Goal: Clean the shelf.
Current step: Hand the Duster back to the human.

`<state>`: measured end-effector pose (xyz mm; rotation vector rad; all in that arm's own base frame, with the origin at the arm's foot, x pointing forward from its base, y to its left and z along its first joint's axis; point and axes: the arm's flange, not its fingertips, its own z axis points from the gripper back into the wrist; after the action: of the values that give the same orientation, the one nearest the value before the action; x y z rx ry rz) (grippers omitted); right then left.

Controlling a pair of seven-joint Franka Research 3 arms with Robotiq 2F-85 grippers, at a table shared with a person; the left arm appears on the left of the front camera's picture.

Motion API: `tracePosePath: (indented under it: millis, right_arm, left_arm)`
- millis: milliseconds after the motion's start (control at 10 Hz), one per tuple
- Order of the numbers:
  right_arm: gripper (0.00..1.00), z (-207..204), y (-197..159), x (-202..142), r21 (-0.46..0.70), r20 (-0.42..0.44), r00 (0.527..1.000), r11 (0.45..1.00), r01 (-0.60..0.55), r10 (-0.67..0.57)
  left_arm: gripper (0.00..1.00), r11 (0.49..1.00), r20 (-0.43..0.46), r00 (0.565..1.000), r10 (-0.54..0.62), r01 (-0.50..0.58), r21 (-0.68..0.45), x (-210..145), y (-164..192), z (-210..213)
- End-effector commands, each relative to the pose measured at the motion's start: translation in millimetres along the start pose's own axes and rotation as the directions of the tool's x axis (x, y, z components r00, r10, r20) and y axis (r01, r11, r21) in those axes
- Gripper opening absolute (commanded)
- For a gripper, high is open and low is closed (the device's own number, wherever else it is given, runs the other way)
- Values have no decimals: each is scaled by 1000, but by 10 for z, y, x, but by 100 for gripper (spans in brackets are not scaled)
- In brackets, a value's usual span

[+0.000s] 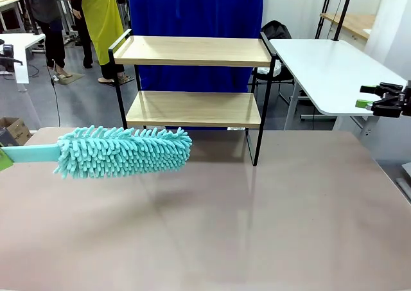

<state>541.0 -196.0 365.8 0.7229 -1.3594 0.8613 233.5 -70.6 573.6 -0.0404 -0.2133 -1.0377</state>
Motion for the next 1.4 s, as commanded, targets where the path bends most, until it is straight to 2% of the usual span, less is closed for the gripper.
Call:
tracePosePath:
  millis: [0, 100, 200, 300, 400, 500, 700, 900, 1000, 1300]
  right_arm:
    - [100, -13, 17, 35, 1, 5, 1000, 1000, -4, 4]
    - [100, 0, 0, 0, 0, 0, 1000, 1000, 0, 0]
    - [100, 80, -9, 396, 26, 1, 1000, 999, 21, -21]
    - [100, 42, 70, 712, 91, -9, 1000, 996, 14, -13]
    - [100, 5, 158, 976, 144, -17, 1000, 990, 11, -8]
    - [100, -36, 274, 1232, 206, -1, 1000, 978, 13, -13]
    - [100, -234, 772, 1553, 348, -38, 999, 936, 49, -38]
    - [100, -458, 1311, 1704, 446, -23, 997, 892, 77, -75]
    - [100, -581, 1552, 1733, 451, -11, 997, 890, 73, -76]
    - [100, -902, 1881, 1587, 488, 32, 987, 864, 124, -160]
  left_arm:
    - [13, 1000, 5, 1000, 11, -11, 16, -37, 16, 12]
    - [13, 1000, 0, 1000, 0, 0, 0, 0, 0, 0]
    - [13, 999, -11, 999, -39, 39, -4, -38, -72, 106]
    - [13, 997, 6, 997, -81, 81, -4, 86, -63, 55]
    - [13, 978, 64, 978, -198, 202, -57, 192, -59, -19]
    - [13, 970, 65, 970, -235, 239, -55, 291, 14, -76]
    - [13, 937, 184, 934, -305, 328, -115, 388, 84, -204]
    - [13, 919, 292, 892, -344, 384, -89, 476, 119, -316]
    - [13, 916, 326, 877, -352, 394, -72, 519, 147, -383]
    - [13, 926, 372, 868, -330, 375, -53, 603, 232, -551]
